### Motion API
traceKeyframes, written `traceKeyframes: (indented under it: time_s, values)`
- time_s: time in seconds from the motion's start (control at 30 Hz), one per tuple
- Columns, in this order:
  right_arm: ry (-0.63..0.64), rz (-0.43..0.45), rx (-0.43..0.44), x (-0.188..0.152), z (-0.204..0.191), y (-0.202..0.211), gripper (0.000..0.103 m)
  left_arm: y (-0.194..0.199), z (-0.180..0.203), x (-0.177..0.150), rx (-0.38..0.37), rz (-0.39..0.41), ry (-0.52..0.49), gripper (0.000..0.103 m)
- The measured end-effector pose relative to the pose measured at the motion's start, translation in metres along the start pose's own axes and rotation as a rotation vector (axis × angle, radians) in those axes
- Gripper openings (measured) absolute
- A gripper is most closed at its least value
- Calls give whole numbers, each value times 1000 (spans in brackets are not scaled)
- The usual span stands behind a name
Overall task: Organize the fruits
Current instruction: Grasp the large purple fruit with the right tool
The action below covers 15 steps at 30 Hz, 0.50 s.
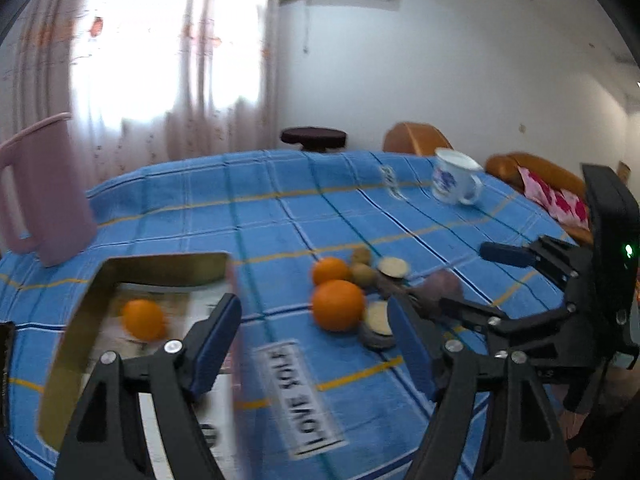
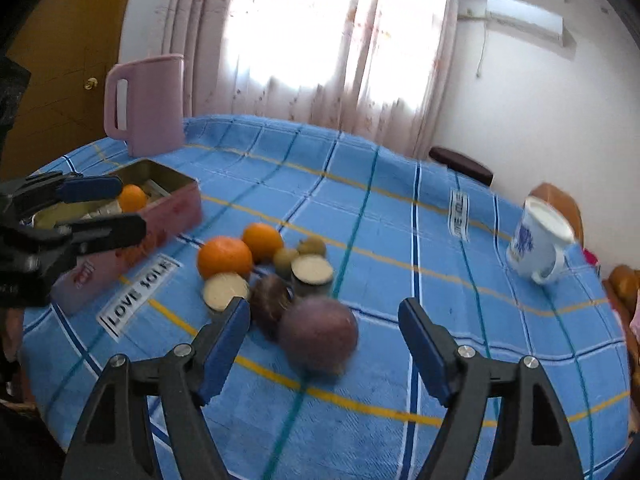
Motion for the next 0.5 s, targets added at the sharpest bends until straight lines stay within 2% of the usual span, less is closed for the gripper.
traceKeyframes:
  time_s: [0.1, 0.23, 0.37, 0.4, 0.43, 0.47, 0.5]
  values:
    - [-52, -39, 11, -3, 8, -9, 78, -13, 14, -4, -12, -37, -25, 78]
    - [-57, -85, 37, -4, 7, -22, 78, -26, 23, -9, -42, -84, -27, 78]
    - [-113, -113, 109, -9, 15, -29, 77, -30, 30, -13, -54, -104, -42, 76]
    - [-120, -106, 115, -9, 16, -28, 74, -32, 31, -13, -60, -110, -40, 76]
    - [-122, -102, 129, -10, 17, -27, 60, -32, 32, -13, -65, -114, -39, 76]
    - [-119, -99, 138, -10, 15, -26, 53, -33, 33, -13, -67, -116, -40, 76]
    - [-117, -99, 137, -9, 15, -26, 53, -34, 35, -13, -71, -119, -43, 76]
Point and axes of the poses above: each gripper's, at about its wrist camera, not at the fingertips, and y roughly against the way its jaws point, z to its right, x to its top, the point moved 2 cm from there along -y, roughly the way its jaws point, and after that the axes turned 6 degrees about z, right-handed, at the moved point
